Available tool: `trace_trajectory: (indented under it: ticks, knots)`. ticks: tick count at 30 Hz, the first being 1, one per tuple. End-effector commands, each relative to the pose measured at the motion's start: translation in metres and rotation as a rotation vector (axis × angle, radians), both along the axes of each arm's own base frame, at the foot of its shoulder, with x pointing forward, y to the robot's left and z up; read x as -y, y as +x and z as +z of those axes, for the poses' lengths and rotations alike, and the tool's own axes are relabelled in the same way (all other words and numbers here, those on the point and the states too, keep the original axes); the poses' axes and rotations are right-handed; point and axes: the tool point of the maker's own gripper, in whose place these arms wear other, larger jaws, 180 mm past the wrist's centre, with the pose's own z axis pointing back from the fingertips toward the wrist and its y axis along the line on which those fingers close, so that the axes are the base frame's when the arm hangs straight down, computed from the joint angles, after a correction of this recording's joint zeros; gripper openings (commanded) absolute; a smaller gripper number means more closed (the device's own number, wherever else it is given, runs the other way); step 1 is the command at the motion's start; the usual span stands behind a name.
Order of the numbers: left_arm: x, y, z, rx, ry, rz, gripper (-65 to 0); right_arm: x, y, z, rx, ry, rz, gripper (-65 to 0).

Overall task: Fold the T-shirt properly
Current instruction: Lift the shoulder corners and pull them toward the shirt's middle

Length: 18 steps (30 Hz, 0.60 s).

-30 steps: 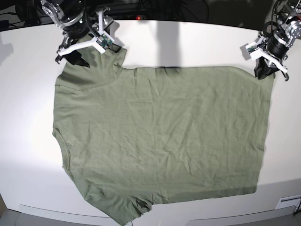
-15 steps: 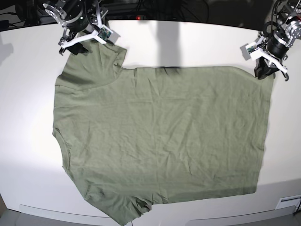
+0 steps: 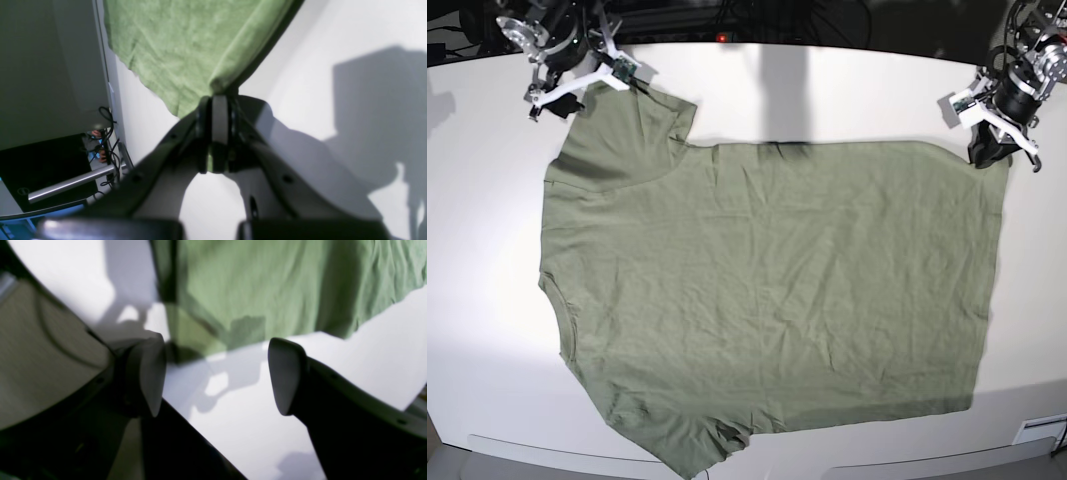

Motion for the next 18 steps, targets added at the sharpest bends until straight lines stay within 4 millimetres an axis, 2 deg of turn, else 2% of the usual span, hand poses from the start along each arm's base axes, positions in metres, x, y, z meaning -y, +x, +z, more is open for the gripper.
trace_trajectory:
  ticks: [1,6,10,14,18]
  knots:
    - [-0.021,-0.040,-0.029,-0.162,0.112,0.004,-65.0,0.008,0.003,0.004,0.007,-0.036,0.016,-18.1]
    - [-0.021,-0.040,-0.029,-0.162,0.111,0.004,-65.0,0.003,0.005,0.003,0.018,-0.006,0.038,-20.9]
    - [-0.021,-0.040,-0.029,-0.162,0.111,0.004,-65.0,0.000,0.002,-0.012,0.011,0.059,0.061,-22.3]
    - [-0.021,-0.040,-0.029,-0.162,0.111,0.004,-65.0,0.018,-0.010,-0.027,-0.031,0.020,0.048,-22.3]
    - [-0.021,-0.040,-0.029,-0.162,0.111,0.004,-65.0,0.025,-0.010,-0.029,-0.028,-0.015,0.058,-22.3]
